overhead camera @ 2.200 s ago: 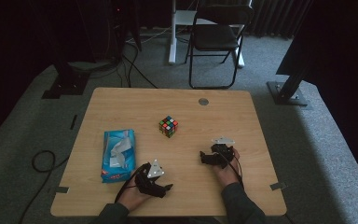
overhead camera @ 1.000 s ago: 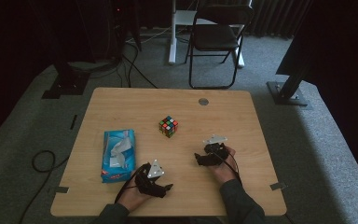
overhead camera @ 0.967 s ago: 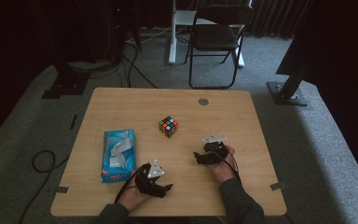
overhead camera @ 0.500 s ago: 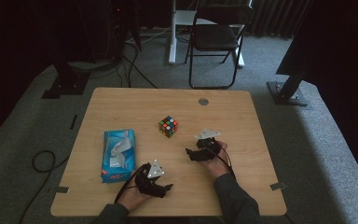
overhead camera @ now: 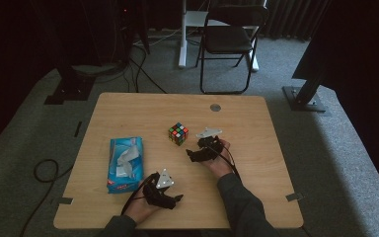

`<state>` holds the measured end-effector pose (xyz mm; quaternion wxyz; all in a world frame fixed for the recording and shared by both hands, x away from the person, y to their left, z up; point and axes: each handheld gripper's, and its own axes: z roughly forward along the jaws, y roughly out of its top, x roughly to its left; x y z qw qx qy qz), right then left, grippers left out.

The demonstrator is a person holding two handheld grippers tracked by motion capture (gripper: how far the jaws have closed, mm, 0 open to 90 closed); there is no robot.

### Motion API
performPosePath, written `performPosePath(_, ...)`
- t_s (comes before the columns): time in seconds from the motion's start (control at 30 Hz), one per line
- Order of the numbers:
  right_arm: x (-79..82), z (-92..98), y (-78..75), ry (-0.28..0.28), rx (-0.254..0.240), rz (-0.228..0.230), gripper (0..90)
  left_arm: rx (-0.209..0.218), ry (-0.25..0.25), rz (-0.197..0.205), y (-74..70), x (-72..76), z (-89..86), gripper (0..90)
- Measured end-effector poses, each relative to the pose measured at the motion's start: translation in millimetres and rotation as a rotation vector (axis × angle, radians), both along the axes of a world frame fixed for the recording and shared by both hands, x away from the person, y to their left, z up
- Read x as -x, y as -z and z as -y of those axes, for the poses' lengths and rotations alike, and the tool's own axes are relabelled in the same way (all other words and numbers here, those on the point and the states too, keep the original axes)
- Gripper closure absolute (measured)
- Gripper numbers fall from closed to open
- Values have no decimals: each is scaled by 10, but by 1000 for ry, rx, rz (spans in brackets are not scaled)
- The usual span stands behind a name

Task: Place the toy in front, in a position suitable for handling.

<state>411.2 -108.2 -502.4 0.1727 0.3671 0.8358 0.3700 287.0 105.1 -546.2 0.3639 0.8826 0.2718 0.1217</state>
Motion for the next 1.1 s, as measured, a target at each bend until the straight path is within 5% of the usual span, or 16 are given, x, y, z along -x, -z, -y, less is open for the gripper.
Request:
performPosePath(0.2, -121, -100, 39, -19, -14, 4, 150, 5, -2, 0, 2, 1, 3, 184)
performPosePath(0.73, -607, -430, 239, -11, -32, -83, 168, 0, -1, 0, 1, 4, 0, 184)
performPosePath(1.1, -743, -442, 372, -15, -55, -136, 254, 0, -4, -1, 1, 13, -2, 184)
